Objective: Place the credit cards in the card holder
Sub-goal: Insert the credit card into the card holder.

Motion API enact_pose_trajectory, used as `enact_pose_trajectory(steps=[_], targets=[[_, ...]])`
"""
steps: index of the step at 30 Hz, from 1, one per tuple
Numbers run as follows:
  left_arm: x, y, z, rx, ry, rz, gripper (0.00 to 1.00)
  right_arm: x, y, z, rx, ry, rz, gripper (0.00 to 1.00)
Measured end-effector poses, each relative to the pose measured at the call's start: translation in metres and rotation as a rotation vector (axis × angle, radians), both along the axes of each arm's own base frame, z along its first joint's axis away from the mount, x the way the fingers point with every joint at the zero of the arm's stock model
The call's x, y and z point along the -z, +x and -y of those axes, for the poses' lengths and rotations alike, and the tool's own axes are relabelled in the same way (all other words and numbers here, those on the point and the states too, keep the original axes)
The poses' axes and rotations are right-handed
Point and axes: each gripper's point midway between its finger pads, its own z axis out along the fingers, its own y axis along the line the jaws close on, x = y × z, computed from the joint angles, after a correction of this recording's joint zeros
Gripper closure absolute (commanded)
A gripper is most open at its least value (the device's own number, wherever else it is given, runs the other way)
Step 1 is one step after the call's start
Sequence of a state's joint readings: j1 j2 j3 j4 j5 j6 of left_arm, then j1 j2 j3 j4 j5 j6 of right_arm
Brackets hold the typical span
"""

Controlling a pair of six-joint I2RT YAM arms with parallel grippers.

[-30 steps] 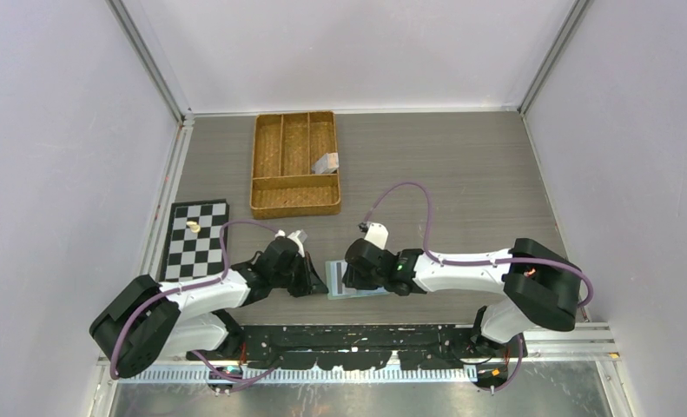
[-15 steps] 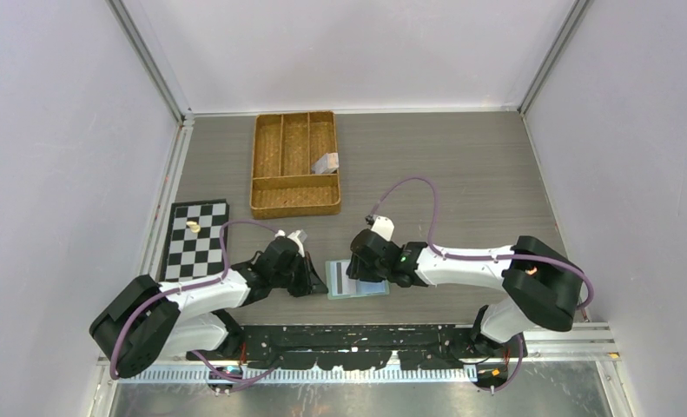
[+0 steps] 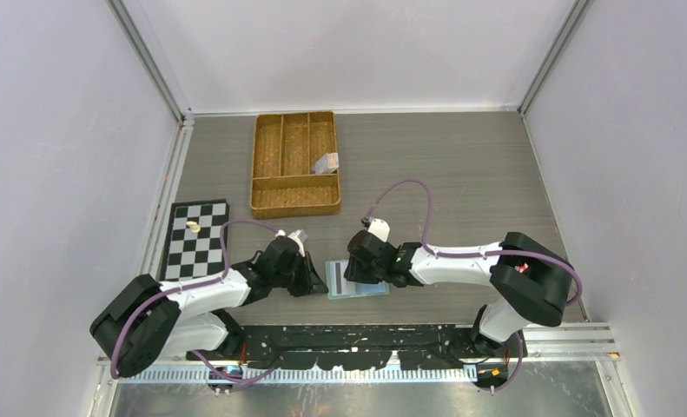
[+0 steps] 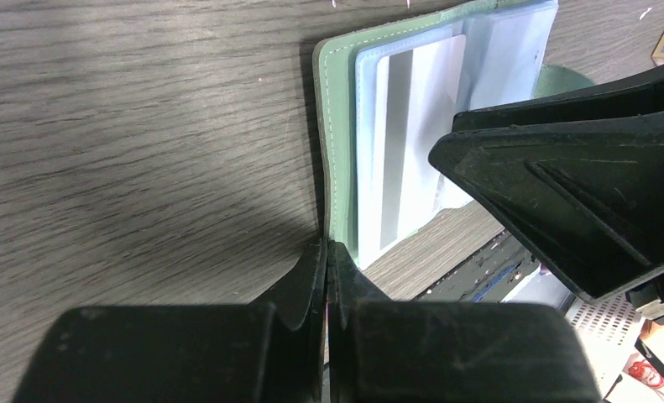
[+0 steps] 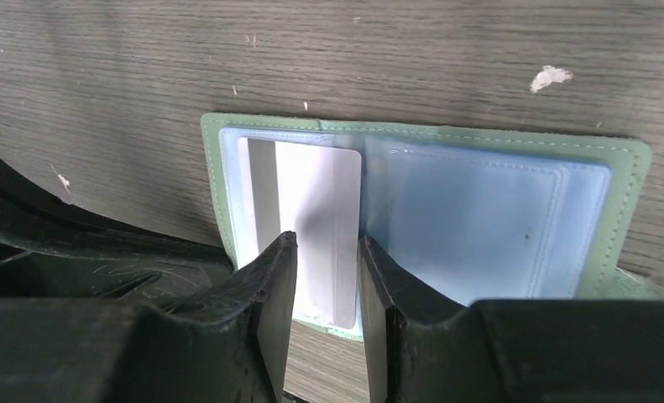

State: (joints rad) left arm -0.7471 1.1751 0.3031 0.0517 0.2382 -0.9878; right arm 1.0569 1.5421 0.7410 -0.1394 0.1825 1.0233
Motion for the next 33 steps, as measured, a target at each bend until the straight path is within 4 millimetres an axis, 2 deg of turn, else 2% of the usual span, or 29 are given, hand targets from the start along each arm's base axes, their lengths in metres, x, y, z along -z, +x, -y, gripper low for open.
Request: enact_pose_trajectory(steps=[13,17,21,23,26,28,33], targets=[[0.0,0.001,0.001,0.001,0.003,-0.005,1.0,0.0,0.003,-0.009,-0.061,0.0,0.019,0.63],[0.0,0.001,0.001,-0.001,0.005,-0.004,1.0,-0.001,0.003,-0.008,-0.068,-0.01,0.022,0.56],[-0.001,0.003,-0.002,-0.014,0.015,0.007,1.0,-0.012,0.002,0.005,-0.05,-0.034,0.035,0.5],[0.0,0.004,-0.003,-0.02,0.021,0.009,1.0,-0.027,0.003,0.015,-0.027,-0.038,0.064,0.49],[0.0,0.004,-0.003,-0.02,0.021,0.009,1.0,-0.033,0.004,0.022,-0.009,-0.048,0.074,0.49],[0.0,0.004,-0.003,-0.02,0.021,0.009,1.0,-0.033,0.003,0.03,0.009,-0.069,0.071,0.49],[0.0,0.004,-0.003,-0.02,0.022,0.008,1.0,-0.018,-0.006,0.048,0.031,-0.132,0.031,0.5]])
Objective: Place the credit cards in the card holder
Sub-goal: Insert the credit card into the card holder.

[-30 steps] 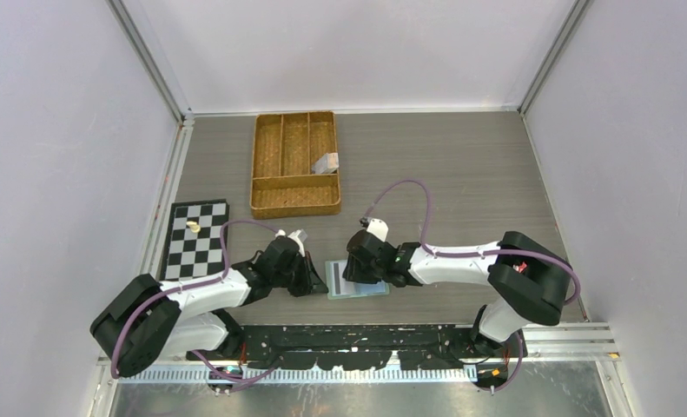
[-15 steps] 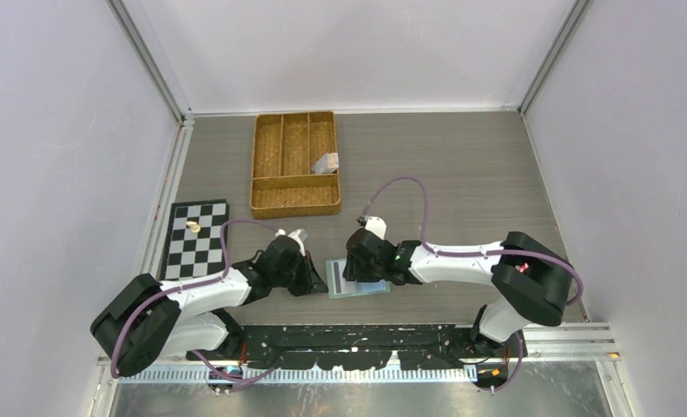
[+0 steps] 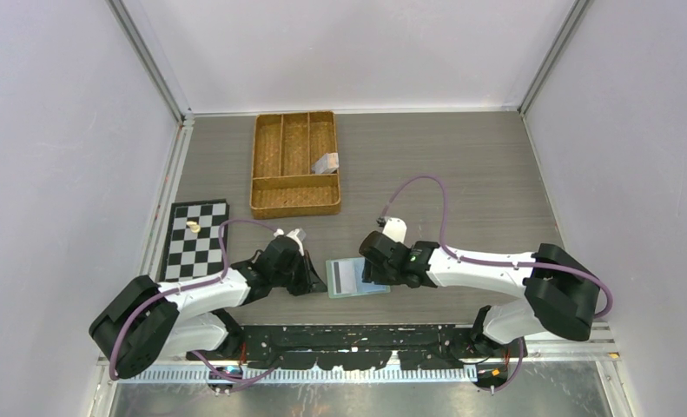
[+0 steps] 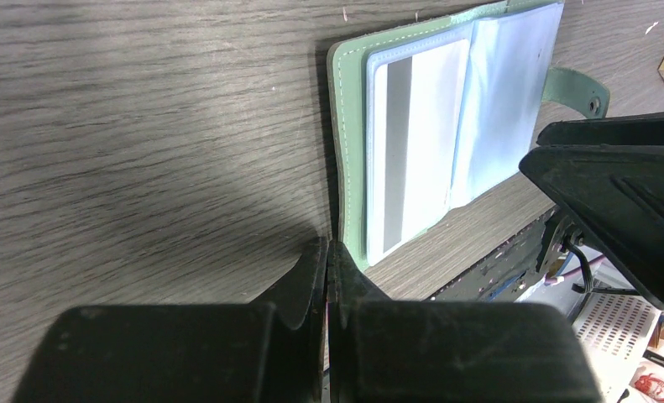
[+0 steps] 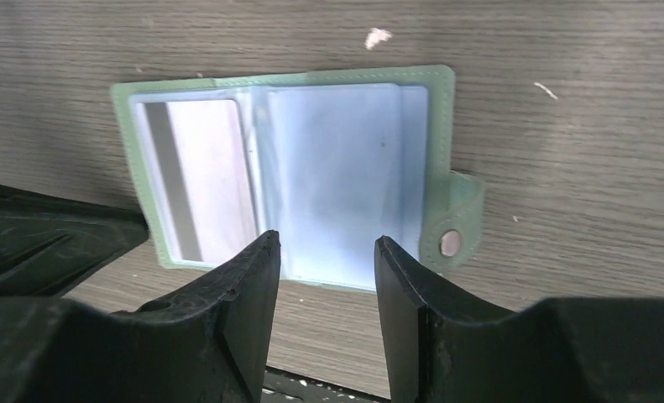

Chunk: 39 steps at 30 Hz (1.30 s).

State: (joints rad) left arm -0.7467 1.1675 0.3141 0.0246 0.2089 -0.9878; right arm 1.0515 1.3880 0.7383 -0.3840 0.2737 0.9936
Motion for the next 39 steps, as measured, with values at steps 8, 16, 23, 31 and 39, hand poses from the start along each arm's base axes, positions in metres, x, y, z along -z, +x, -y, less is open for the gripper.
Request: enact_pose_trajectory(steps=[8,16,23,31,39], targets=[[0.0,0.0,0.0,0.0,0.0,0.0,1.0,0.011,-0.006,0.01,0.015,-0.044,-0.031,0.5],[0.0,0.0,0.0,0.001,0.0,-0.001,1.0,0.019,-0.007,0.012,0.022,-0.067,-0.046,0.5],[0.0,0.001,0.002,0.003,-0.001,-0.004,1.0,0.018,-0.005,0.006,0.018,-0.036,-0.042,0.53],[0.0,0.001,0.003,0.006,-0.003,-0.008,1.0,0.014,-0.005,-0.011,-0.009,0.04,-0.04,0.55],[0.0,0.001,0.005,0.011,-0.008,-0.009,1.0,0.004,-0.003,-0.033,-0.049,0.133,-0.032,0.55]])
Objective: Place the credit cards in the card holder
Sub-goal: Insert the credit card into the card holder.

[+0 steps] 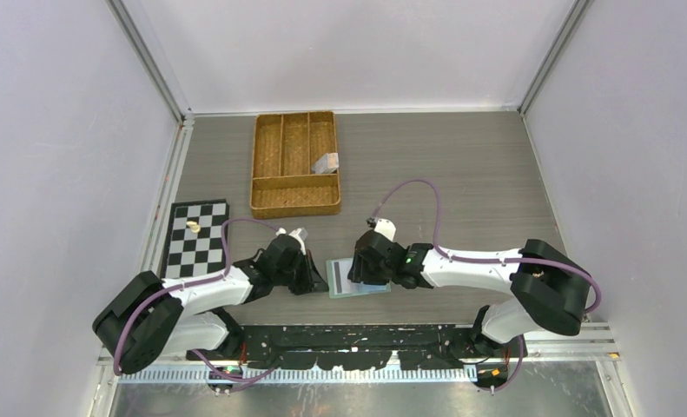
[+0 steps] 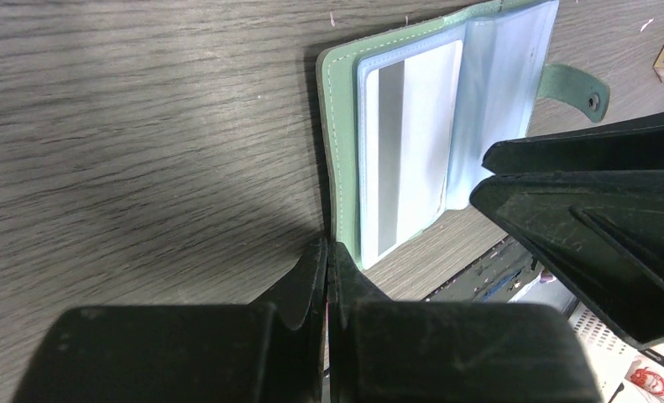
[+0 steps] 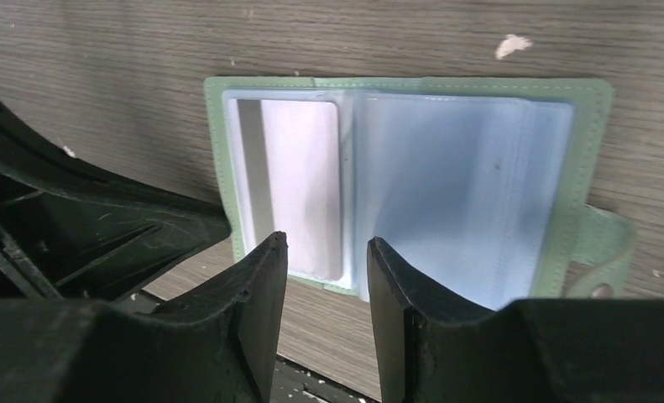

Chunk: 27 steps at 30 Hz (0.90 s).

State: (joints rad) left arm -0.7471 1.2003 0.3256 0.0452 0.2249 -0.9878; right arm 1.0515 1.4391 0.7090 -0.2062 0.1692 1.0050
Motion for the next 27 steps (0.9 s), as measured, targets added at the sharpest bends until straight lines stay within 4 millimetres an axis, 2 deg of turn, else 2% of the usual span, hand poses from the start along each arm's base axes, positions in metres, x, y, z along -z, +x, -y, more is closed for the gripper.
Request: enact_pose_trajectory(steps=[4,7,9,13,16,23,27], targets=[[0.0,0.0,0.0,0.0,0.0,0.001,1.0,0.0,0.0,-0.007,-0.018,0.024,-0.003,0.54],[0.0,0.001,0.0,0.0,-0.001,0.003,1.0,-0.001,0.001,-0.007,-0.022,0.021,0.007,0.46],[0.0,0.002,0.001,0.0,-0.002,0.004,1.0,-0.003,0.005,-0.004,-0.02,0.007,0.034,0.38],[0.0,0.006,0.003,-0.006,0.003,0.009,1.0,-0.011,0.013,0.01,-0.031,-0.055,0.104,0.33],[0.0,0.007,0.003,-0.012,0.005,0.014,1.0,-0.017,0.018,0.019,-0.065,-0.119,0.147,0.24],[0.0,0.009,0.002,-0.016,0.01,0.018,1.0,-0.038,0.026,0.039,-0.033,-0.136,0.219,0.27],[-0.001,0.01,0.003,-0.015,0.015,0.018,1.0,-0.037,0.024,0.043,-0.01,-0.122,0.197,0.32]])
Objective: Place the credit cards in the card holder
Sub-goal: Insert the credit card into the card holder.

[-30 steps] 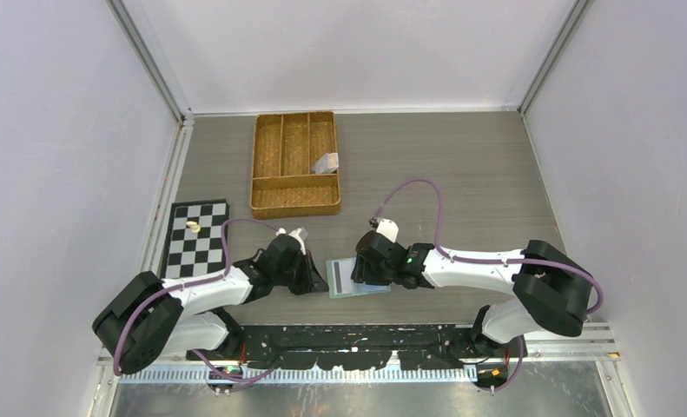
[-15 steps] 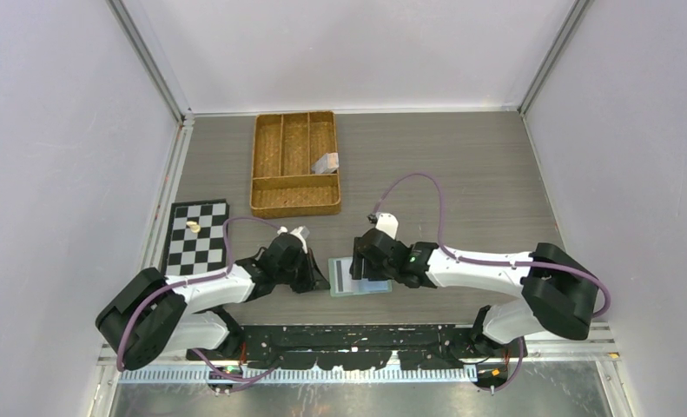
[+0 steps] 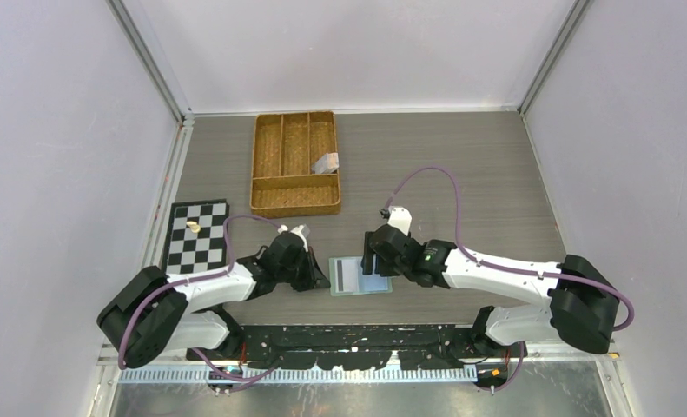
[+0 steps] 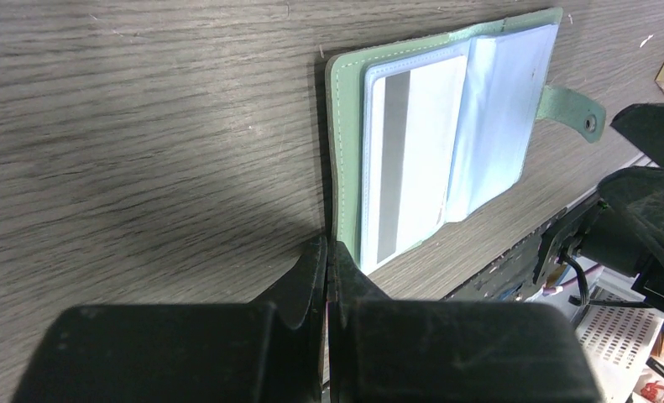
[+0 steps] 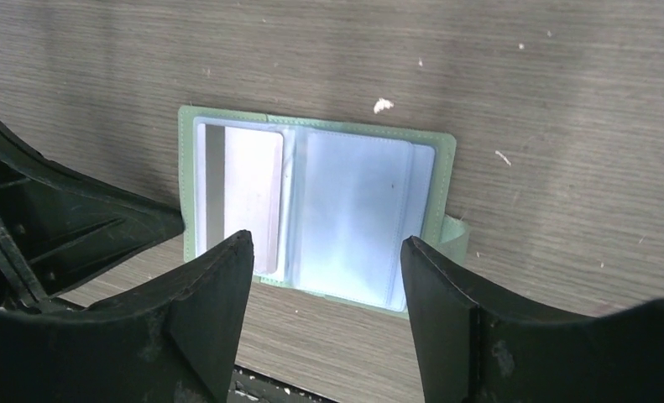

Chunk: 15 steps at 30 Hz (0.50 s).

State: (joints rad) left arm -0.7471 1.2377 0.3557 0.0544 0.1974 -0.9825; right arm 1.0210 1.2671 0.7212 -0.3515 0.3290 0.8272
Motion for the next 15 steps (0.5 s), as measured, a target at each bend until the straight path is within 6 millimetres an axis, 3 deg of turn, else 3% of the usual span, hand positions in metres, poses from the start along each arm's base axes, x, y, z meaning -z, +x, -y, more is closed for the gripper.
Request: enact_pose_trajectory(steps=[6,15], targets=[[0.0,0.0,0.0,0.008,0.004,0.007,1.0,0.014,-0.011,0.003,0.021,0.002,-0.074,0.43],[0.0,0.001,0.0,0.016,0.007,0.012,1.0,0.041,-0.024,0.005,0.047,-0.028,-0.174,0.49]])
